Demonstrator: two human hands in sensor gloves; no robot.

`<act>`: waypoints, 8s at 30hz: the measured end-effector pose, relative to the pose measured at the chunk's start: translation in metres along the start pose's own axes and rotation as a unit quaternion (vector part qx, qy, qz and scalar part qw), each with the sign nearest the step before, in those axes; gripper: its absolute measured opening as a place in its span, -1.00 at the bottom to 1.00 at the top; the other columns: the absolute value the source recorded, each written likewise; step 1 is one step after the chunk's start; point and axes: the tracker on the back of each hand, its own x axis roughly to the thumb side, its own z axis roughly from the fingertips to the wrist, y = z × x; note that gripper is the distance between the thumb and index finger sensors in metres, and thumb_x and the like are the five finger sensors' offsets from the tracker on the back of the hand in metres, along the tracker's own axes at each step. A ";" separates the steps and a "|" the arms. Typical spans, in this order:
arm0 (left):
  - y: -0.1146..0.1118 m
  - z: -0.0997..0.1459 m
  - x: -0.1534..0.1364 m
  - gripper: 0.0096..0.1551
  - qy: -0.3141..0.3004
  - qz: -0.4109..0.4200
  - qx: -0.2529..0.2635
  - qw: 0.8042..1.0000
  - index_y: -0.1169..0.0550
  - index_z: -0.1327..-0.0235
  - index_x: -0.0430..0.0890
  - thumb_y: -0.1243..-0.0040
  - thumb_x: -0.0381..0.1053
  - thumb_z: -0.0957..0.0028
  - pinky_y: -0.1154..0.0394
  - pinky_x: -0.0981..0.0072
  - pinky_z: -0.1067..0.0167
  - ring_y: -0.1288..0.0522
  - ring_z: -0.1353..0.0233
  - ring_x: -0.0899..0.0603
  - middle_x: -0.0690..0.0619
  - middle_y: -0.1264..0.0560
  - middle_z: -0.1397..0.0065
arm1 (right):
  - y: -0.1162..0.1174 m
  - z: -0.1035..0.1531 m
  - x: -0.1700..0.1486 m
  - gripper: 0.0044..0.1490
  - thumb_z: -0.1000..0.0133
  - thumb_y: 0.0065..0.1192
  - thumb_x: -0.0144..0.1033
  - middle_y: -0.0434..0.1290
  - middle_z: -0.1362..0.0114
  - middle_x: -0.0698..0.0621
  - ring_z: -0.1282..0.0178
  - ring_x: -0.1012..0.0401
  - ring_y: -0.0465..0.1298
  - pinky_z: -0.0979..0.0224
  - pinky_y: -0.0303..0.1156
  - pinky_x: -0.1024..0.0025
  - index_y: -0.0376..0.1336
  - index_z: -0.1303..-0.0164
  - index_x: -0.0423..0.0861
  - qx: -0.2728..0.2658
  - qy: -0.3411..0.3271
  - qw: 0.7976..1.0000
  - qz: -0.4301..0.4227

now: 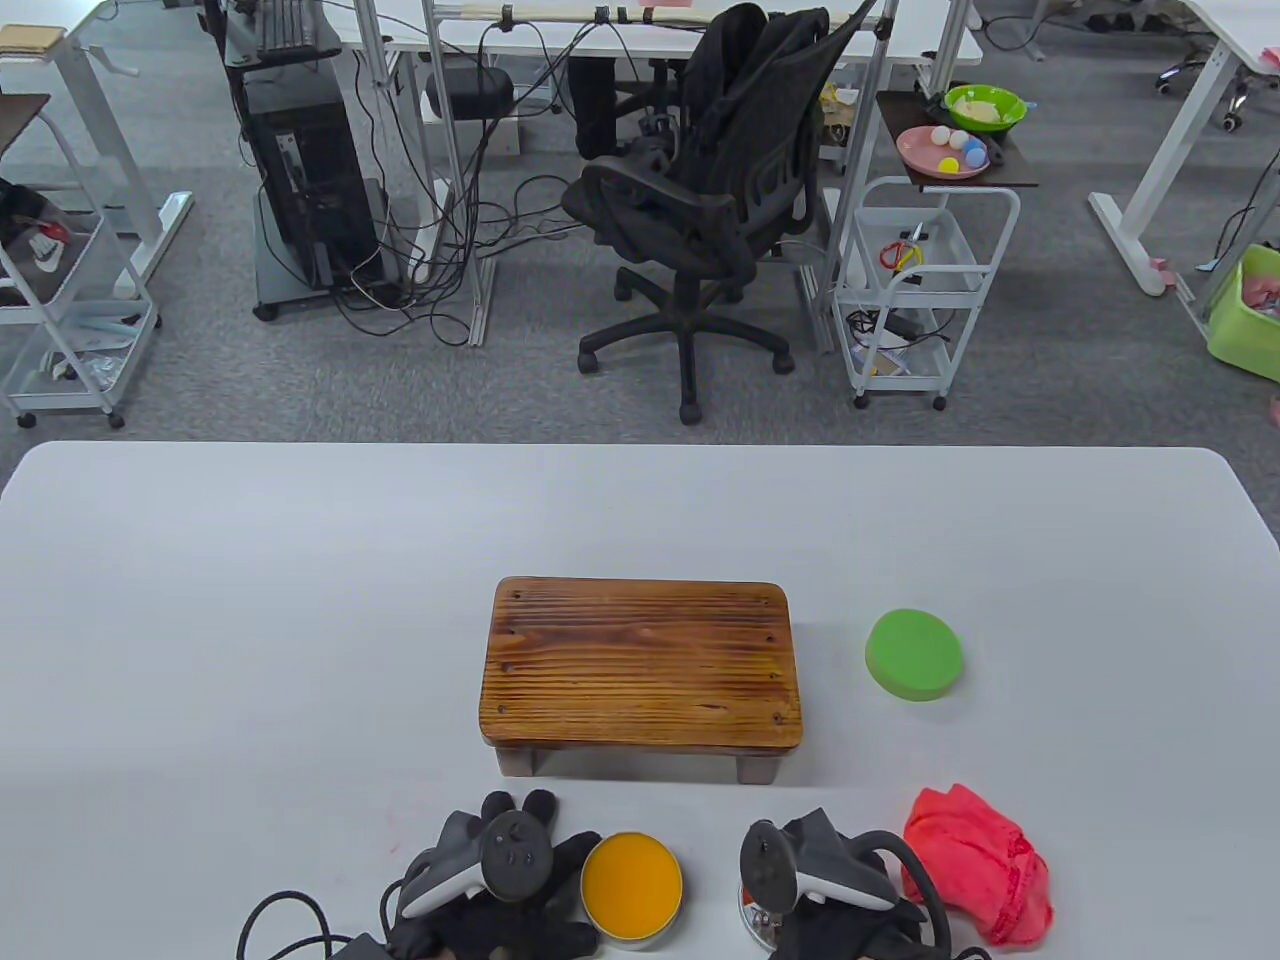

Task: Dip and apply wood wax on stool

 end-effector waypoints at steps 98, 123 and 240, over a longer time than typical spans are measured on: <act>0.001 0.000 0.000 -0.33 -0.001 0.000 0.000 1.000 -0.03 -0.44 0.54 -0.09 0.56 -0.25 0.49 -0.63 -0.25 0.59 -0.54 -0.45 -0.05 0.50 -0.70 | -0.094 0.012 0.090 0.39 0.25 0.63 0.32 0.10 -0.66 -0.37 -0.43 -0.35 0.31 -0.38 0.40 -0.20 0.00 -0.63 -0.08 -0.057 -0.216 0.965 0.135; 0.001 0.000 0.000 -0.34 -0.001 0.000 0.000 1.000 -0.03 -0.44 0.55 -0.09 0.56 -0.25 0.50 -0.63 -0.25 0.60 -0.54 -0.45 -0.05 0.51 -0.70 | -0.082 -0.008 0.114 0.31 0.16 0.61 0.25 0.09 -0.64 -0.32 -0.49 -0.23 0.32 -0.48 0.40 -0.11 -0.03 -0.59 -0.08 -0.058 -0.251 0.963 0.073; 0.118 -0.018 -0.053 0.34 0.066 0.207 0.227 0.949 0.17 -0.67 0.28 -0.28 0.66 0.16 0.21 -0.72 -0.36 0.21 -0.68 -0.54 -0.12 0.09 -0.82 | -0.192 -0.039 0.025 0.31 0.25 0.66 0.25 0.06 -0.69 -0.33 -0.47 -0.36 0.26 -0.43 0.37 -0.19 0.05 -0.61 0.02 -0.105 -0.110 0.987 0.047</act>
